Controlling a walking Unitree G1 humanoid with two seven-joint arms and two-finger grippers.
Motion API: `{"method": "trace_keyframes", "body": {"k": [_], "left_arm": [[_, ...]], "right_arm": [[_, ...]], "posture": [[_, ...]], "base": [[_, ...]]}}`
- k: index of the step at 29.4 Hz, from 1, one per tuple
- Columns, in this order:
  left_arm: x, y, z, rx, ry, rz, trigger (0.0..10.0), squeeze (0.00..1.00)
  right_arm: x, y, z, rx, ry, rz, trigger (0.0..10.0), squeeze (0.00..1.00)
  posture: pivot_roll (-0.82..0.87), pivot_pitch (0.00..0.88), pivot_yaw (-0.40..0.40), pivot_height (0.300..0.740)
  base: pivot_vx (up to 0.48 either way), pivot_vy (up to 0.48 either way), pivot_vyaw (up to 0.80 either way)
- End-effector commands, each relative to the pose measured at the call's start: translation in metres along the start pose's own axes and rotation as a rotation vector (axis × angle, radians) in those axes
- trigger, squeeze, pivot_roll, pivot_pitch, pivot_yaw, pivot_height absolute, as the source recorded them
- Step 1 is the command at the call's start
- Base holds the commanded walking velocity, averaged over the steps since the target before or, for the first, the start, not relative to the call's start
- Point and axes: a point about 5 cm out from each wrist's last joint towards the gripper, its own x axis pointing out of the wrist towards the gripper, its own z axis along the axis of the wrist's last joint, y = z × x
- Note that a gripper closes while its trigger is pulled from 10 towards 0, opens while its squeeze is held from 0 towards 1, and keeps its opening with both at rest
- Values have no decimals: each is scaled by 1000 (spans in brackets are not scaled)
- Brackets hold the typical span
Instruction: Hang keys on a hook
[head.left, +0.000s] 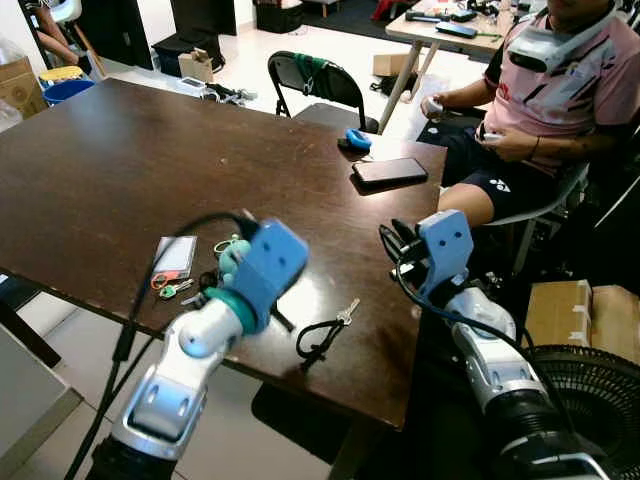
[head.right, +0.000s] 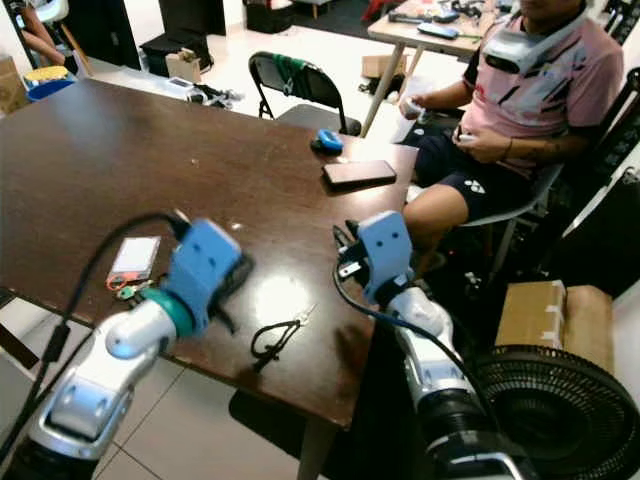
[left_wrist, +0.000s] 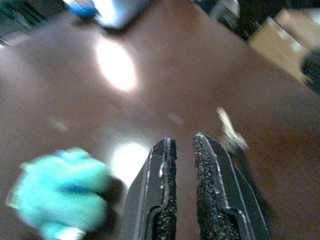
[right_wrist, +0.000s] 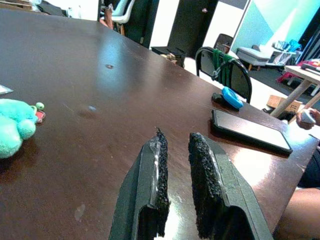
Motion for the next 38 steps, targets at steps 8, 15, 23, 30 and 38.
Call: {"method": "trace_keyframes", "body": {"k": [8, 15, 23, 30, 38], "left_arm": [[-6, -35, -19, -98, 138, -192, 10000, 1000], [0, -40, -29, -31, 171, -188, 10000, 1000], [10, -29, -33, -21, 212, -94, 10000, 0], [5, -35, -44, -15, 249, -149, 6588, 0], [1, -46, -55, -20, 286, -214, 7294, 0]], "right_arm": [[-7, -11, -6, -6, 37, -33, 10000, 0], [-6, -11, -5, -8, 35, -35, 10000, 0], [-5, -13, -4, -12, 33, -38, 10000, 0], [-7, -13, -5, -15, 37, -40, 10000, 0], [-7, -14, -5, -18, 36, -41, 10000, 0]], "posture": [[68, 115, 79, 740], [68, 109, 79, 740], [58, 105, 80, 740], [56, 101, 83, 740], [52, 97, 82, 740]], "base": [[0, 0, 0], [0, 0, 0], [0, 0, 0], [0, 0, 0], [0, 0, 0]]}}
